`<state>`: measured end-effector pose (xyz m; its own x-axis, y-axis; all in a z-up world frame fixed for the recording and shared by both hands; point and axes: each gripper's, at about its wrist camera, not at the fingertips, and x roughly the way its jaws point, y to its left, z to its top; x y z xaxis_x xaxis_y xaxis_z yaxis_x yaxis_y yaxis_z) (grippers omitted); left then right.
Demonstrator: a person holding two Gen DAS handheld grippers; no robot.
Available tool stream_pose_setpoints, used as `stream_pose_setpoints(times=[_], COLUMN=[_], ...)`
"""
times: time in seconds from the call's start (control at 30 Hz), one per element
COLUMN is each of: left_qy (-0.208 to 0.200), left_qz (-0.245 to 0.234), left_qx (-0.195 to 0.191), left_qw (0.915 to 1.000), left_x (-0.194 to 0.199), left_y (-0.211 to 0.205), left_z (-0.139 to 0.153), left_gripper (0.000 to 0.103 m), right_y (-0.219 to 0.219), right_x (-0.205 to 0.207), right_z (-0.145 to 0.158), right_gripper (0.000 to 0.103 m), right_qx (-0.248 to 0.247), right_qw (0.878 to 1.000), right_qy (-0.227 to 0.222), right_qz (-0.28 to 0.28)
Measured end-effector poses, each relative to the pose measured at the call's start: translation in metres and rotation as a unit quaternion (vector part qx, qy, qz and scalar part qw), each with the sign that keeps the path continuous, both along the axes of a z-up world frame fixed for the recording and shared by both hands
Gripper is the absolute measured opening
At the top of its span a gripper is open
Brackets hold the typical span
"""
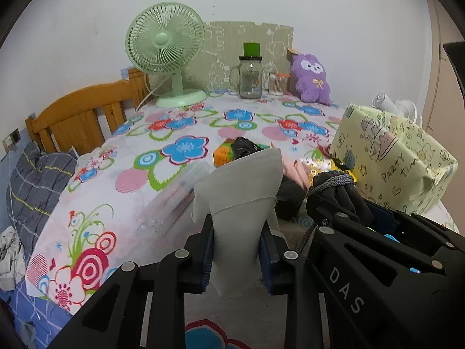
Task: Organize soft objects
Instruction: 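Lift the glove with the right tool while the left tool carries the white cloth toward the gift box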
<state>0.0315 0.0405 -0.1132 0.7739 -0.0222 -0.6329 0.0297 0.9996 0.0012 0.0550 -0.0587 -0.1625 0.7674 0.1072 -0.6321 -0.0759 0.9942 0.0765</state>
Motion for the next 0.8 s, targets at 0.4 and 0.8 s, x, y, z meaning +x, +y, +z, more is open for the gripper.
stream_pose_setpoints(times=[0.4, 0.8], left_qy=[-0.025, -0.048], left_qz=[0.005, 0.006], left_qx=[0.001, -0.007], left_qw=[0.9997, 0.9988], left_x=[-0.007, -0.008], left_y=[-0.002, -0.01], left_z=[0.029, 0.06], left_gripper=[0.026, 0.027], right_y=[0.0, -0.008], right_x=[-0.011, -0.018], right_z=[0.031, 0.067], right_gripper=[0.04, 0.04], right_qx=[0.008, 0.011], right_qw=[1.0, 0.998], right_qy=[-0.026, -0.056], right_qz=[0.005, 0.004])
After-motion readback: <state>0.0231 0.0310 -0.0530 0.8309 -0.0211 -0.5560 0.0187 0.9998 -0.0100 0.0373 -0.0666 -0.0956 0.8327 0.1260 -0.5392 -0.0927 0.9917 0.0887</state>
